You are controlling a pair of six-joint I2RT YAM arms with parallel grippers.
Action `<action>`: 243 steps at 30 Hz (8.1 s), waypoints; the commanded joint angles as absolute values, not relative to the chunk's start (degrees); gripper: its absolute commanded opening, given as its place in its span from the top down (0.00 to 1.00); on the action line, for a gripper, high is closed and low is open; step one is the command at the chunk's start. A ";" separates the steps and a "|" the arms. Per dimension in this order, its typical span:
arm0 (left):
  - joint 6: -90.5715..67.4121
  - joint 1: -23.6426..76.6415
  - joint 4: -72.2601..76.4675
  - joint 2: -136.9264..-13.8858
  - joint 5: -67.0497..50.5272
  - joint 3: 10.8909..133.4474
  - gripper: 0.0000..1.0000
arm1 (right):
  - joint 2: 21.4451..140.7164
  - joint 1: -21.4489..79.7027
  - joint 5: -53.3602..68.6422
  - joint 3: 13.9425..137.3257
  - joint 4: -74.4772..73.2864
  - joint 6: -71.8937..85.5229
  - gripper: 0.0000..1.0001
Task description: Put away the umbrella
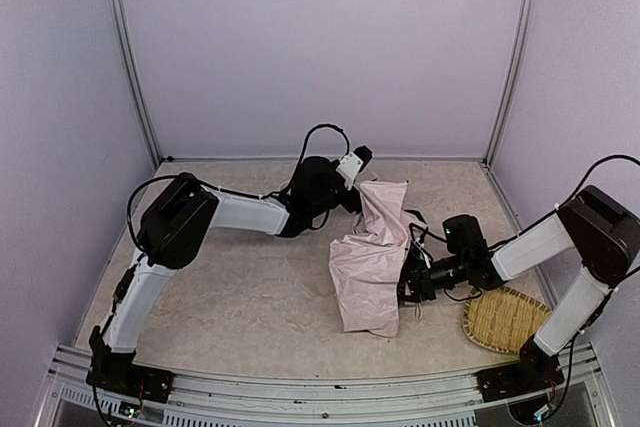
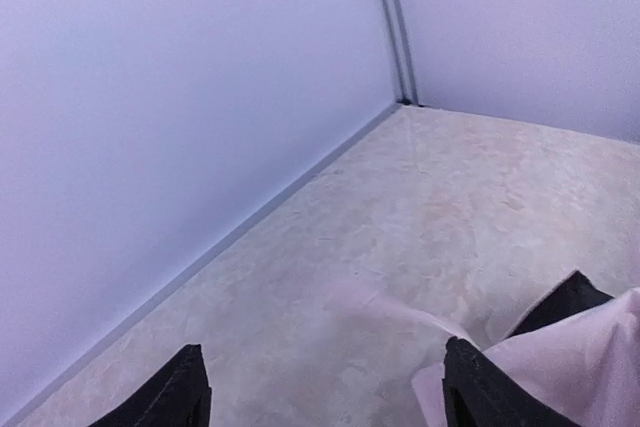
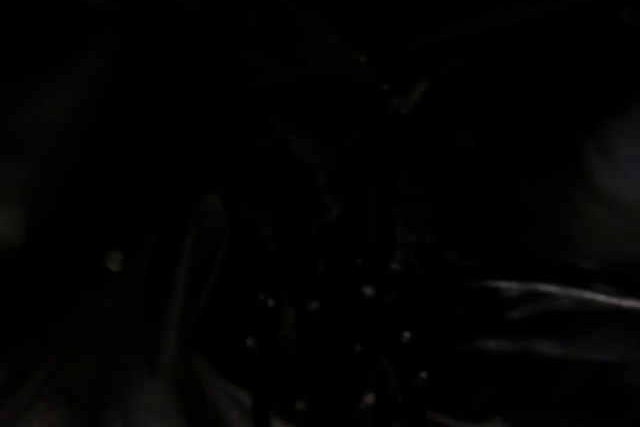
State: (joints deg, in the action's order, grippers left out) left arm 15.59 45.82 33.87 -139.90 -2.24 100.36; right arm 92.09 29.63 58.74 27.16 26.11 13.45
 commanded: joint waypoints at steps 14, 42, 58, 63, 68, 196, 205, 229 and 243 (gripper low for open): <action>4.18 43.09 15.92 -115.91 10.43 96.12 0.03 | 103.58 24.52 60.41 29.54 16.35 18.67 1.00; 5.56 51.58 4.95 -103.26 -25.56 63.58 0.92 | 101.17 37.79 67.49 37.08 11.75 13.31 0.74; 9.91 46.93 -4.66 -113.08 -28.50 71.65 0.85 | 73.67 32.16 36.52 34.93 -7.74 12.52 0.25; 13.92 46.25 -13.95 -121.06 -31.07 79.49 0.80 | 64.13 40.03 29.67 36.91 -6.63 2.99 0.29; 15.27 44.00 -17.70 -124.16 -33.99 83.08 0.79 | 63.88 48.20 23.69 36.58 -2.95 -14.52 0.24; 37.27 46.67 -34.43 -129.18 -44.40 78.48 0.89 | 83.64 45.99 9.15 44.36 11.49 -14.45 1.00; 40.07 47.20 -33.52 -128.91 -43.74 78.22 0.92 | 104.22 33.96 28.73 54.70 2.91 -3.45 1.00; 45.11 56.92 -0.62 -101.65 -15.90 57.44 0.29 | 121.73 30.02 40.02 58.72 -14.64 2.30 1.00; 51.75 55.01 -6.50 -108.70 -14.27 66.34 0.22 | 128.64 29.14 46.72 63.29 -16.14 1.94 1.00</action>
State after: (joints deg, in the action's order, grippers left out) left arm 50.70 55.35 -4.43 -111.18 -13.47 65.52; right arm 122.13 29.30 60.95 66.06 -8.95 2.57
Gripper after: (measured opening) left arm 0.775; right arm 0.005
